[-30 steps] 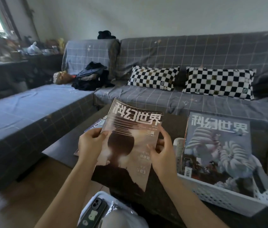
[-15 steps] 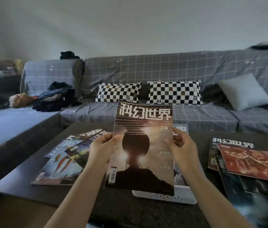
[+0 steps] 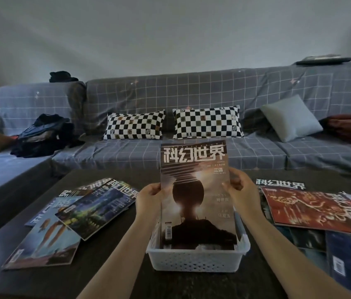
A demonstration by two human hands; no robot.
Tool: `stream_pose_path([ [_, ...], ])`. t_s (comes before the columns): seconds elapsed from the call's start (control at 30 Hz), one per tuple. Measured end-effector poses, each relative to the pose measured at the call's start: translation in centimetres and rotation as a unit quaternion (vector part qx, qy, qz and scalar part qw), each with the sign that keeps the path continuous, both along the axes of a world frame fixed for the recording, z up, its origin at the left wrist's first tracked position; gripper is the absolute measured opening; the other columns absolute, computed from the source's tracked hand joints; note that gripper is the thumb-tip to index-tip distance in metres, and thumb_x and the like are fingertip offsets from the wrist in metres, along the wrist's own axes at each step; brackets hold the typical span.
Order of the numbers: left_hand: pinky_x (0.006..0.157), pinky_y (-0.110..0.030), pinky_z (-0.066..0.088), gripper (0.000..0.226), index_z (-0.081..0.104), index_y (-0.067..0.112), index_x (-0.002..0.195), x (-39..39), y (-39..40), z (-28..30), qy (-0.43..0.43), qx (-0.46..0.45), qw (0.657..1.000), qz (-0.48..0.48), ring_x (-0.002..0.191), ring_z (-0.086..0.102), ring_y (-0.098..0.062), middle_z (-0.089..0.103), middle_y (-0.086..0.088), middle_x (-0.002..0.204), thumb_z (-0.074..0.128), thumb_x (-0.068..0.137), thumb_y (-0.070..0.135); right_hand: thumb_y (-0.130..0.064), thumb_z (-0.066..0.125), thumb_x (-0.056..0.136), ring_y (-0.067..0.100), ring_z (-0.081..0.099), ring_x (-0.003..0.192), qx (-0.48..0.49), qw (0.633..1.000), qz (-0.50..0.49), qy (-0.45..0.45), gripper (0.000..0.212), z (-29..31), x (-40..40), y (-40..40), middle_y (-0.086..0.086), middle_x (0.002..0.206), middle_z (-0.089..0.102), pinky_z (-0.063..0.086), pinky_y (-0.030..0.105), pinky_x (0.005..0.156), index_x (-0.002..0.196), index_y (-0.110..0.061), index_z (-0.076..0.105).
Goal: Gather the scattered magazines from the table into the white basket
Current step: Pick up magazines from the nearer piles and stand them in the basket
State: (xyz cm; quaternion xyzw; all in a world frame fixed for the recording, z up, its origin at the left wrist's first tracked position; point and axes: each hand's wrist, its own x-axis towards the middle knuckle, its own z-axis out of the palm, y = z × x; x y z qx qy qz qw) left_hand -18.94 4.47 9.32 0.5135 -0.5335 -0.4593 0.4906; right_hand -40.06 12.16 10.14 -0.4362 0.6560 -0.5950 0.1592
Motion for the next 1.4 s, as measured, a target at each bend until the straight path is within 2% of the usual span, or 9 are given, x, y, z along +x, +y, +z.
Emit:
stream_pose_path([
  [0.13, 0.057, -0.017, 0.045, 0.008, 0.068, 0.029, 0.077, 0.1, 0.3, -2.1, -0.148, -0.022, 0.989, -0.002, 0.071, 0.066, -0.007, 0.071, 0.008, 0.074, 0.074, 0.081, 0.035, -0.008, 0.066, 0.084, 0.012, 0.061, 0.091, 0.044, 0.999, 0.004, 0.021, 0.043, -2.6, 0.0, 0.3, -0.003, 0.102, 0.065, 0.051, 0.029, 0.080, 0.124, -0.021, 0.056],
  [0.23, 0.058, -0.020, 0.043, 0.007, 0.068, 0.029, 0.077, 0.0, 0.6, -3.3, -0.187, -0.035, 0.982, 0.009, 0.072, 0.065, -0.011, 0.070, 0.006, 0.074, 0.071, 0.083, 0.032, -0.010, 0.064, 0.086, 0.007, 0.058, 0.088, 0.065, 0.997, -0.007, 0.044, 0.040, -4.4, 0.0, 0.4, -0.006, 0.102, 0.064, 0.045, 0.020, 0.076, 0.124, -0.020, 0.056],
  [0.37, 0.063, -0.018, 0.045, 0.006, 0.068, 0.031, 0.090, 0.0, 0.6, -4.1, -0.196, -0.063, 0.978, 0.020, 0.076, 0.063, -0.007, 0.069, 0.009, 0.080, 0.070, 0.085, 0.029, -0.012, 0.061, 0.088, 0.010, 0.058, 0.097, 0.079, 0.994, -0.032, 0.065, 0.039, -5.0, 0.1, -0.1, -0.001, 0.112, 0.064, 0.047, 0.024, 0.082, 0.126, -0.019, 0.054],
  [0.5, 0.067, -0.012, 0.042, 0.033, 0.067, 0.023, 0.115, -0.1, 0.6, -4.6, -0.200, -0.112, 0.972, 0.047, 0.082, 0.058, -0.002, 0.060, 0.009, 0.096, 0.072, 0.083, 0.030, -0.014, 0.060, 0.089, 0.012, 0.056, 0.104, 0.087, 0.989, -0.053, 0.109, 0.038, -5.0, 0.4, -0.3, 0.001, 0.118, 0.061, 0.047, 0.026, 0.088, 0.126, -0.015, 0.055],
  [0.67, 0.069, -0.012, 0.043, 0.035, 0.071, 0.023, 0.112, -0.1, 0.4, -4.9, -0.217, -0.115, 0.968, 0.047, 0.087, 0.060, -0.004, 0.063, 0.008, 0.098, 0.065, 0.086, 0.047, -0.017, 0.061, 0.088, 0.012, 0.057, 0.091, 0.120, 0.981, -0.079, 0.129, 0.029, -5.2, 0.4, -0.2, 0.007, 0.118, 0.055, 0.046, 0.021, 0.078, 0.117, -0.013, 0.061],
  [0.8, 0.068, -0.010, 0.041, 0.039, 0.067, 0.020, 0.121, -0.1, 0.3, -5.1, -0.205, -0.113, 0.970, 0.061, 0.090, 0.059, -0.003, 0.065, 0.007, 0.104, 0.068, 0.086, 0.037, -0.023, 0.059, 0.089, 0.006, 0.054, 0.085, 0.129, 0.978, -0.068, 0.147, 0.023, -5.5, 0.2, -0.3, 0.003, 0.106, 0.063, 0.036, 0.012, 0.064, 0.109, -0.014, 0.065],
  [1.1, 0.062, -0.006, 0.038, 0.037, 0.068, 0.020, 0.119, -0.1, 0.5, -4.9, -0.226, -0.133, 0.962, 0.076, 0.075, 0.057, 0.008, 0.062, 0.020, 0.086, 0.071, 0.085, 0.034, -0.023, 0.061, 0.089, 0.007, 0.056, 0.084, 0.136, 0.975, -0.060, 0.166, 0.024, -5.5, 0.1, -0.2, 0.002, 0.105, 0.067, 0.044, 0.019, 0.072, 0.110, -0.014, 0.066],
  [1.27, 0.059, -0.016, 0.046, 0.027, 0.073, 0.023, 0.107, -0.1, 0.8, -4.7, -0.242, -0.159, 0.955, 0.067, 0.068, 0.059, -0.001, 0.061, 0.017, 0.075, 0.068, 0.085, 0.038, -0.023, 0.061, 0.089, 0.010, 0.058, 0.089, 0.143, 0.975, -0.059, 0.162, 0.025, -5.4, 0.2, -0.2, 0.003, 0.107, 0.066, 0.048, 0.024, 0.078, 0.111, -0.014, 0.064],
  [1.4, 0.064, -0.011, 0.039, 0.037, 0.066, 0.022, 0.121, -0.1, 1.0, -4.9, -0.234, -0.148, 0.960, 0.041, 0.082, 0.058, -0.005, 0.062, 0.008, 0.091, 0.066, 0.088, 0.038, -0.021, 0.061, 0.088, 0.011, 0.057, 0.092, 0.129, 0.981, -0.051, 0.134, 0.030, -5.4, 0.2, -0.2, 0.004, 0.109, 0.066, 0.048, 0.026, 0.080, 0.116, -0.011, 0.062],
])
